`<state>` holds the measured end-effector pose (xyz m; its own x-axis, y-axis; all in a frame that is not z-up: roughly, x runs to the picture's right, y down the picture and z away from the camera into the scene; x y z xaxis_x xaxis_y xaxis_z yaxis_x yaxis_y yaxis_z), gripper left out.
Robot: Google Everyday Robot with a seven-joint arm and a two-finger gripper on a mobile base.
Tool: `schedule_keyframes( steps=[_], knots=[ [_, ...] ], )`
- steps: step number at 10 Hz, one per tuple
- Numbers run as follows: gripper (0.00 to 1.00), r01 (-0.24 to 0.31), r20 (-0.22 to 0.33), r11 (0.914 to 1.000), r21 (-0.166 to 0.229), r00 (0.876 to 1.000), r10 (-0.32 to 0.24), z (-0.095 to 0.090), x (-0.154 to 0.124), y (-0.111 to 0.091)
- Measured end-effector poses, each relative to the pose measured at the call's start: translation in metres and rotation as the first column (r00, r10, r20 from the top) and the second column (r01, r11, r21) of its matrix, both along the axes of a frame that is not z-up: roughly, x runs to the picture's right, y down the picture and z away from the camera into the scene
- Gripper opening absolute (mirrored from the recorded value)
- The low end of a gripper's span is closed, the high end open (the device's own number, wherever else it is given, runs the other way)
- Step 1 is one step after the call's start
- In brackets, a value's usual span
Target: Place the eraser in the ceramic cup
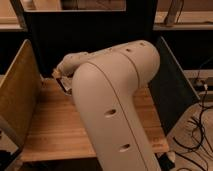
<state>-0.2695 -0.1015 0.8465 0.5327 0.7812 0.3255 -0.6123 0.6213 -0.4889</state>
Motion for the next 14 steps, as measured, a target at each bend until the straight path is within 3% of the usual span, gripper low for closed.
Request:
schedule_keyframes(
  steps=[4, 6, 14],
  knots=[
    [0.62, 0.000, 0.000, 1.0000, 0.000, 1.000, 0.000, 0.0003, -0.0001, 0.0003],
    [0.77, 0.001, 0.000, 1.0000, -0.001, 1.000, -0.001, 0.0006, 0.0000, 0.0005],
    [0.80, 0.001, 0.000, 1.0000, -0.001, 1.000, -0.001, 0.0007, 0.0000, 0.0006]
  ],
)
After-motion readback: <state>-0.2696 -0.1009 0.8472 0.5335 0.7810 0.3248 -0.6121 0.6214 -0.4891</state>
